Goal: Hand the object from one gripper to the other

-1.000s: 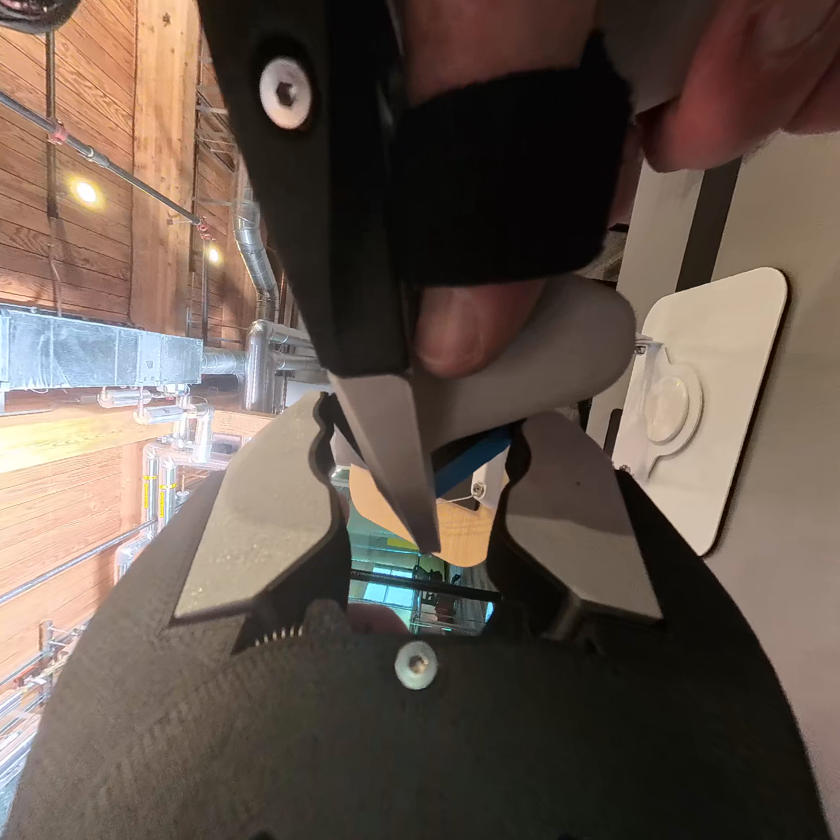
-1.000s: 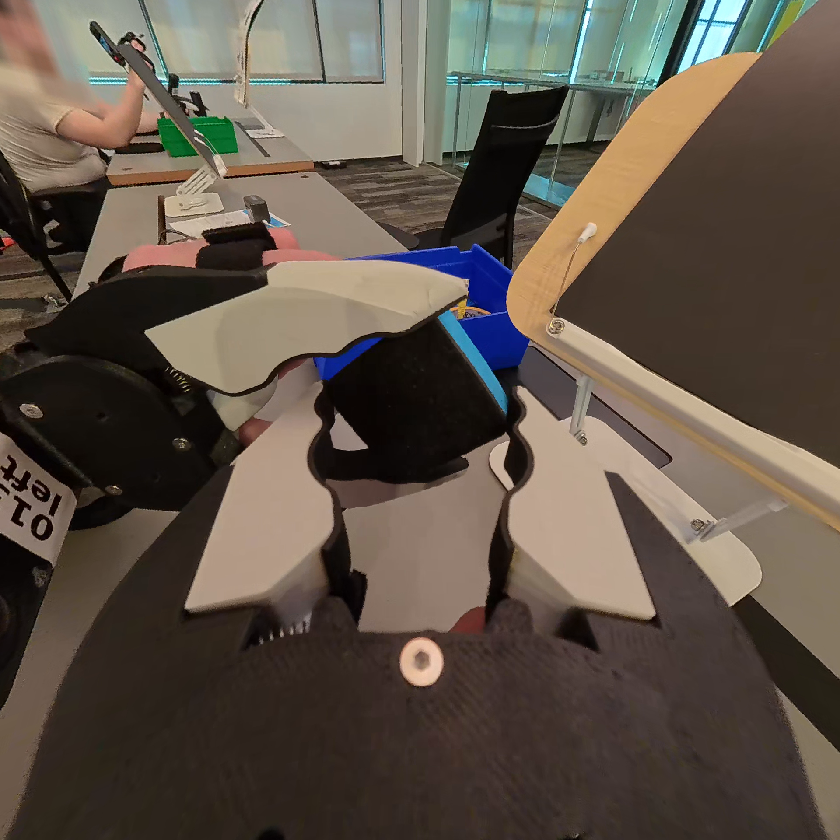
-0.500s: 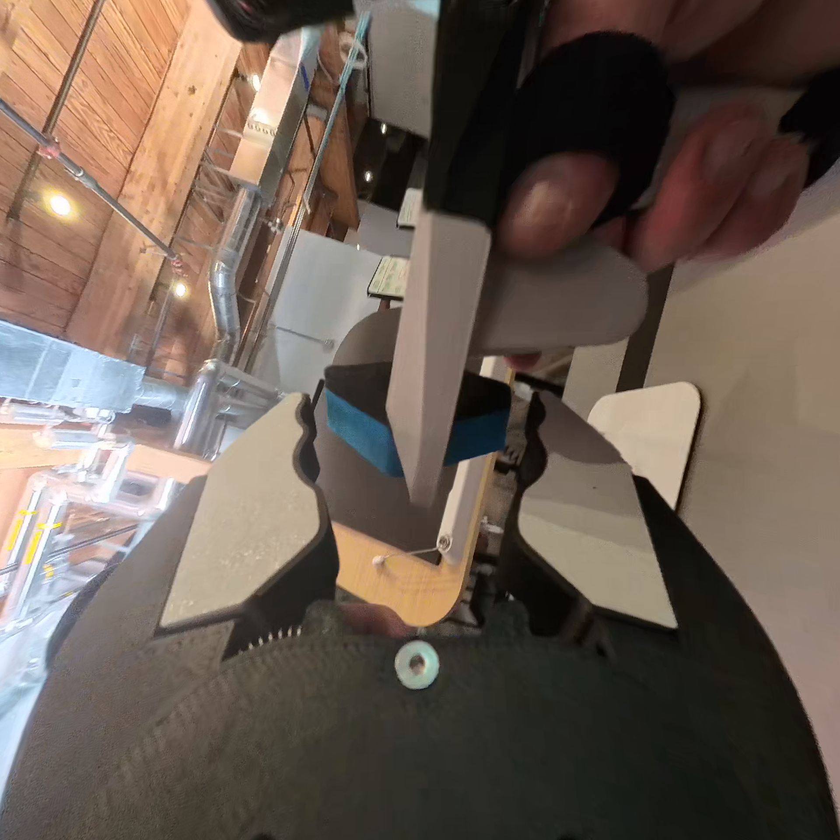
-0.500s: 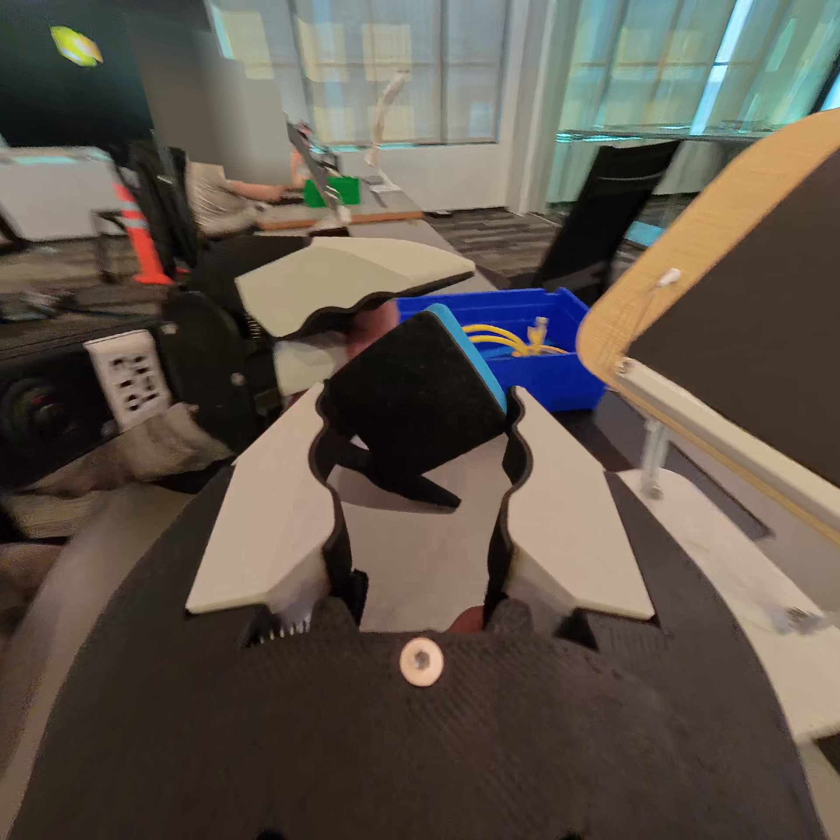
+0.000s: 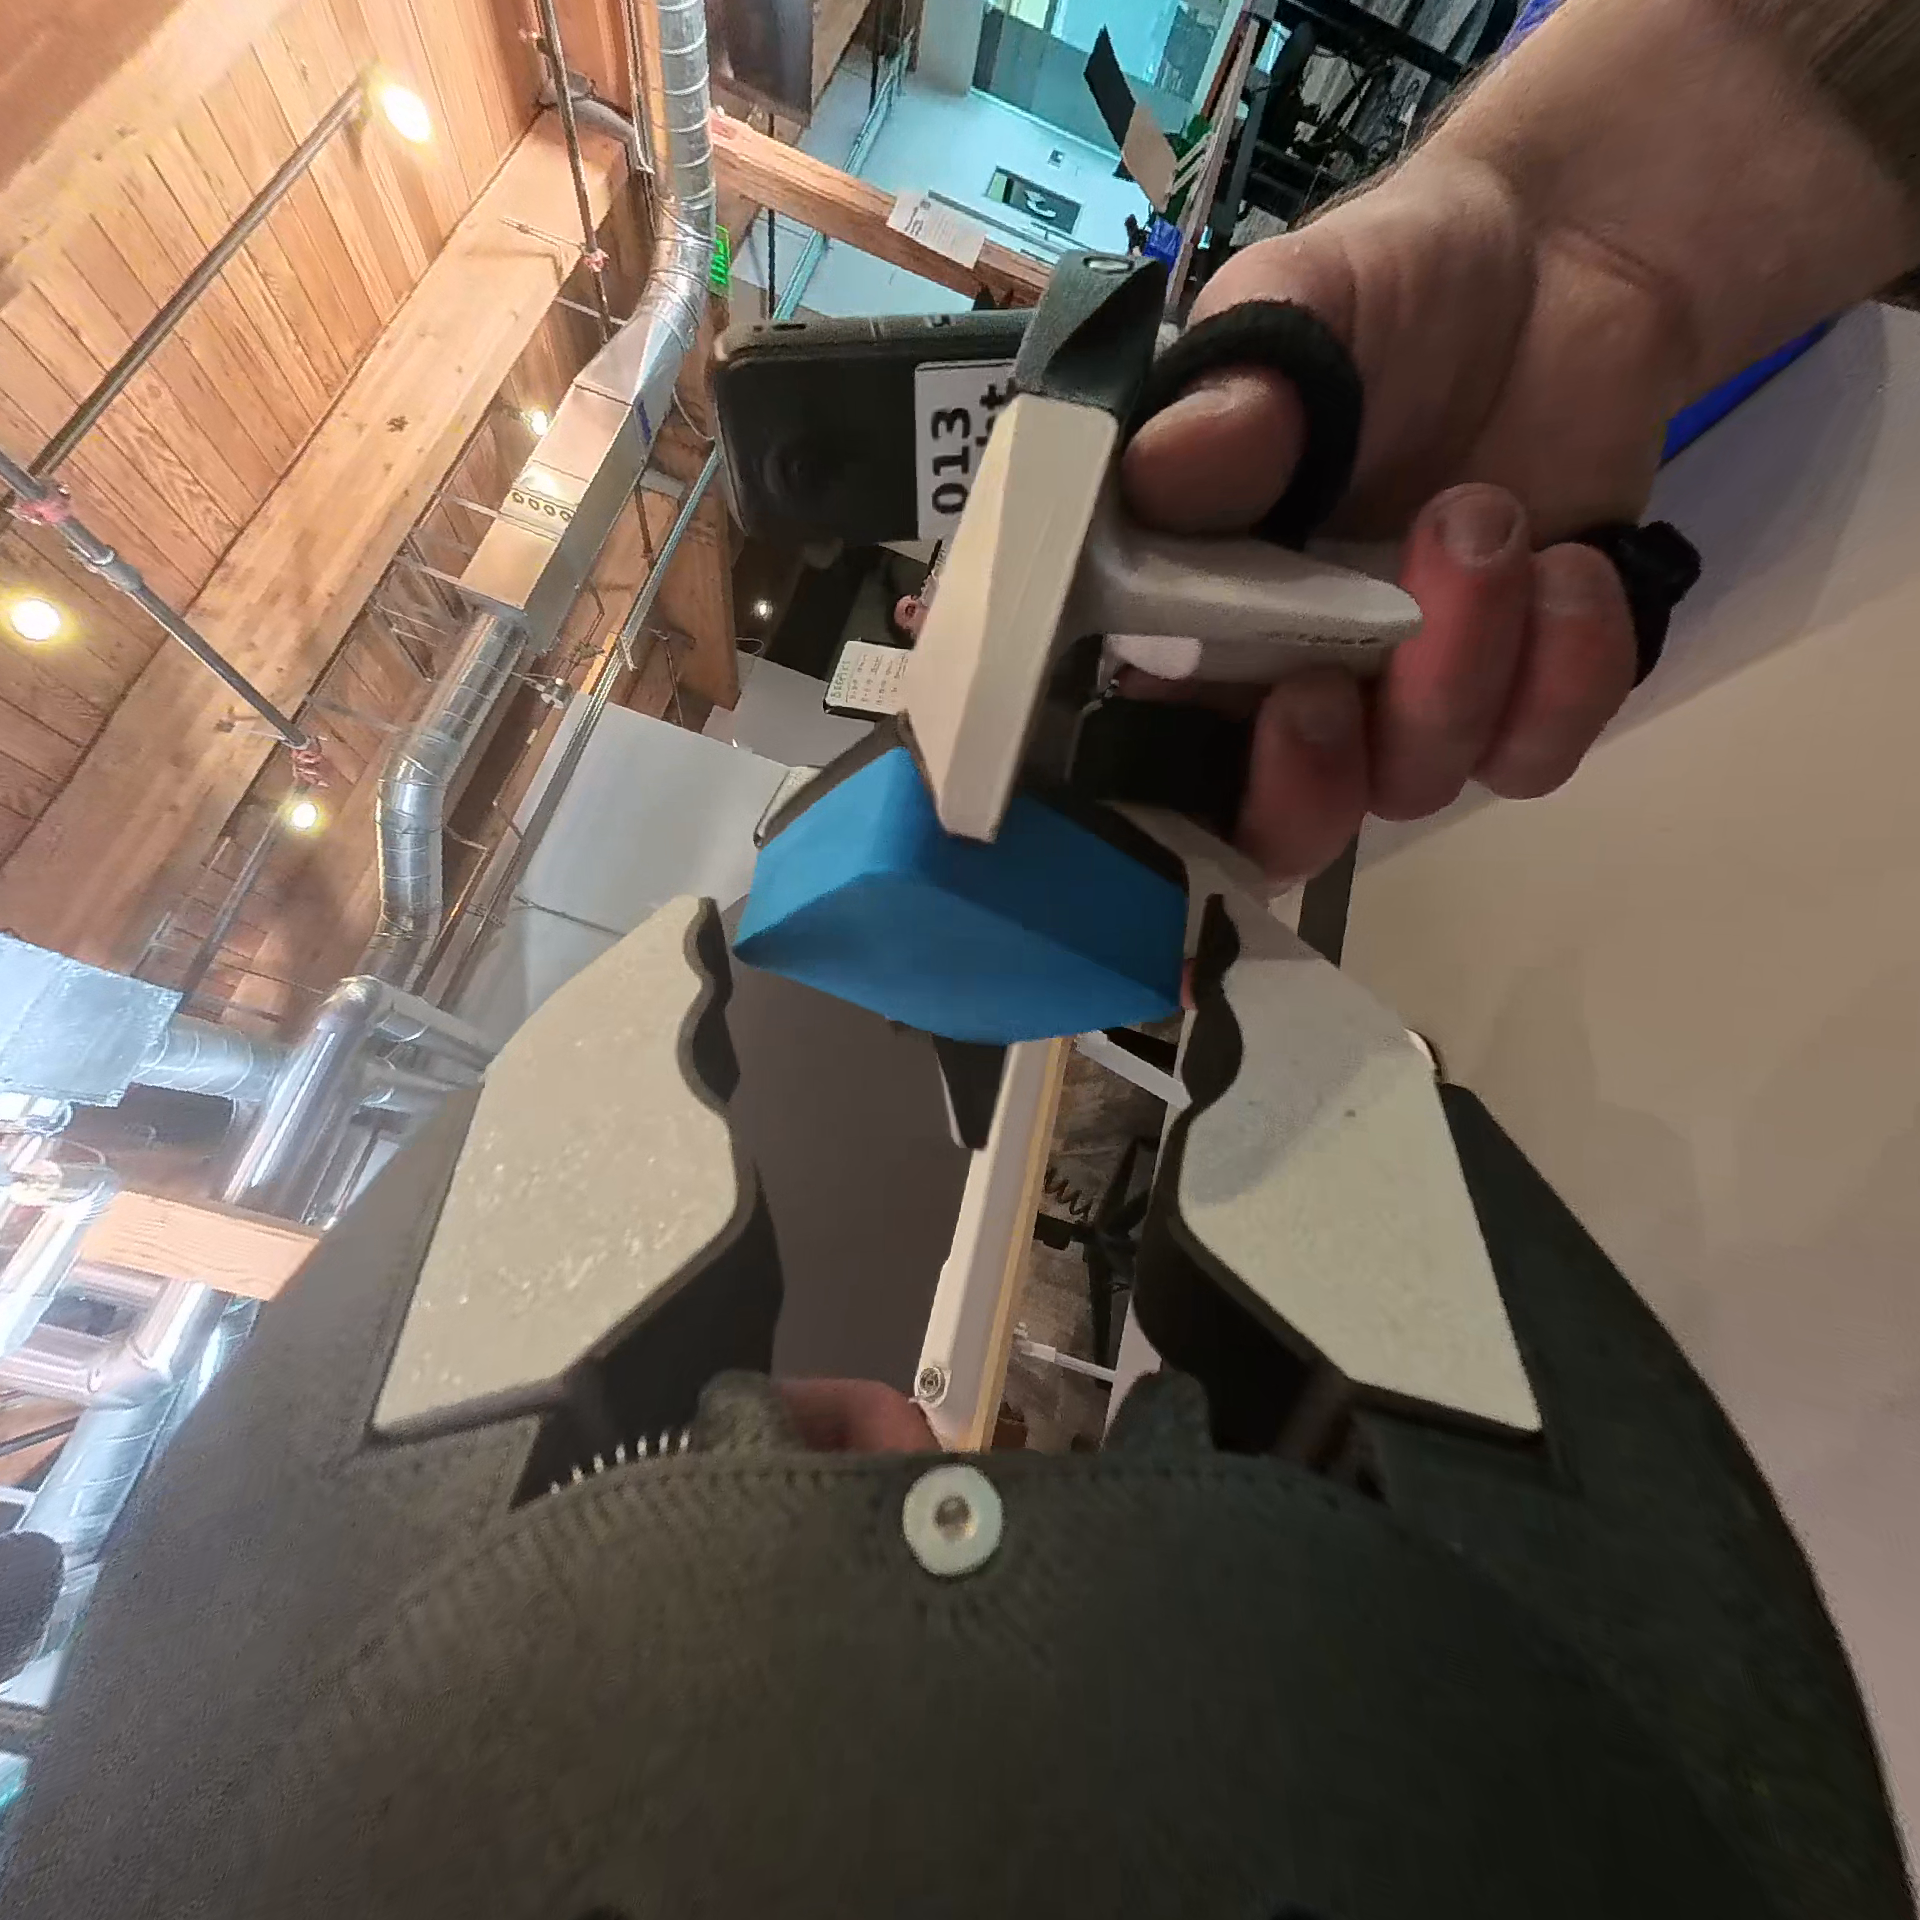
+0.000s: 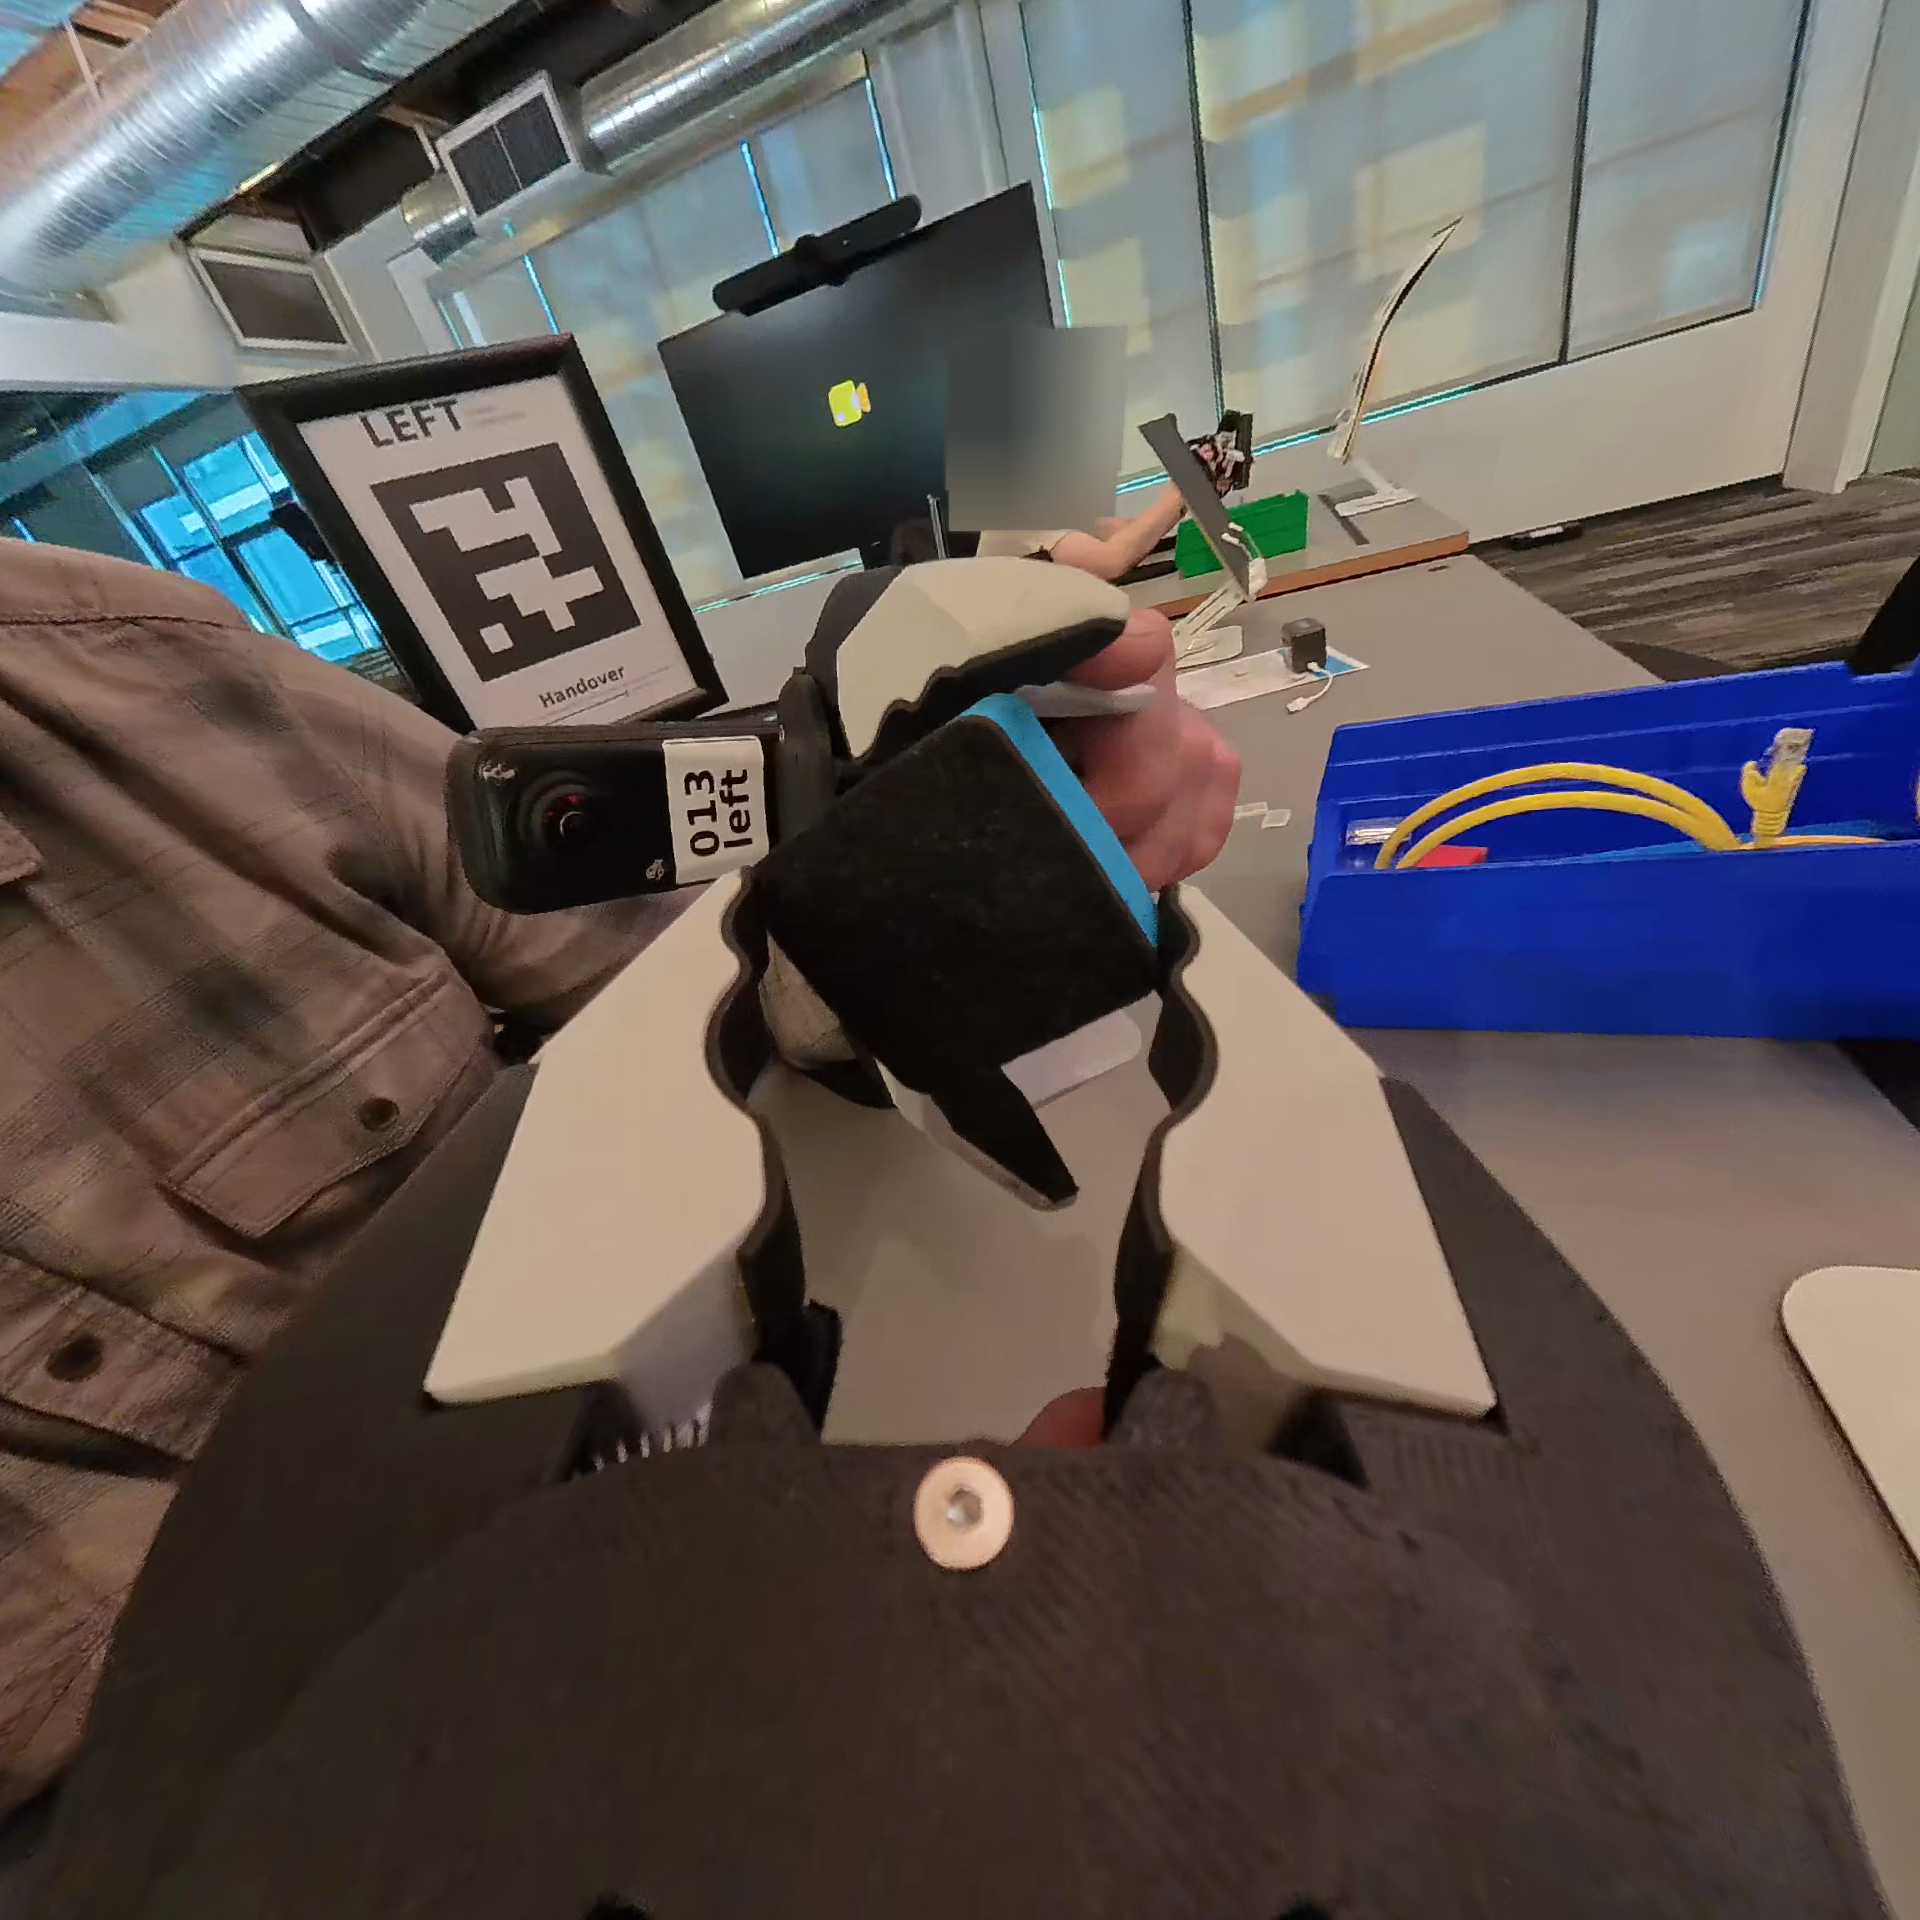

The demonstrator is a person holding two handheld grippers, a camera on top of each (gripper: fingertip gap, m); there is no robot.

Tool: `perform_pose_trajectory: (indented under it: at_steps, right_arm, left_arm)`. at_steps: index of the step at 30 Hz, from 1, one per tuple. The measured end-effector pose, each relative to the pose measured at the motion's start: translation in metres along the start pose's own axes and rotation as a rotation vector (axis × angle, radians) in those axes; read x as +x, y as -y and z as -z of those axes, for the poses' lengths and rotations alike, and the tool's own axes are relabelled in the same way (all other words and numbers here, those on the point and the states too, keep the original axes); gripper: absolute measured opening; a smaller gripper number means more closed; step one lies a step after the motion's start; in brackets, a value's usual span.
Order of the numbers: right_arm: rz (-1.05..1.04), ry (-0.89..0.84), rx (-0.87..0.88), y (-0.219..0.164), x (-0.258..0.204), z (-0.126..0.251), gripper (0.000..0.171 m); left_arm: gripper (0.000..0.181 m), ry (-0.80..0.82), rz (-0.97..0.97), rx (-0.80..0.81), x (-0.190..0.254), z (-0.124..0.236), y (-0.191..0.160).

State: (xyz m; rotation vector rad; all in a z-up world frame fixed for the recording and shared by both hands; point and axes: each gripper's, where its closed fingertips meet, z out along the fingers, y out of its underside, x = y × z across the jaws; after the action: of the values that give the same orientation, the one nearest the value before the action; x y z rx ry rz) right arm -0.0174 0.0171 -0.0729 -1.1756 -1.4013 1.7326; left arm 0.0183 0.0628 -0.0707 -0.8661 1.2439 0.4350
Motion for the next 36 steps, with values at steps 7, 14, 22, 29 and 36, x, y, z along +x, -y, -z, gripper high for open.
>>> perform_pose_trajectory:
  at_steps: [7, 14, 22, 29, 36]
  right_arm:
    - [-0.035, 0.042, -0.011, -0.005, -0.003, 0.0, 0.073]
    - [-0.048, 0.05, -0.017, -0.006, -0.004, 0.001, 0.072]
    - [-0.025, -0.061, -0.034, -0.005, 0.011, 0.001, 0.072]
    - [-0.007, -0.098, -0.076, -0.009, 0.013, 0.0, 0.073]
    - [-0.002, -0.126, -0.074, -0.008, 0.017, -0.001, 0.073]
  left_arm:
    - [0.079, -0.009, -0.01, 0.035, 0.005, 0.001, 0.007]
    - [0.077, -0.012, -0.003, 0.036, 0.006, 0.001, 0.008]
    - [0.089, 0.023, -0.055, -0.014, 0.004, -0.002, 0.002]
    - [0.078, 0.04, -0.088, -0.054, 0.005, -0.005, -0.004]
    - [0.077, 0.05, -0.083, -0.067, 0.004, -0.006, -0.008]
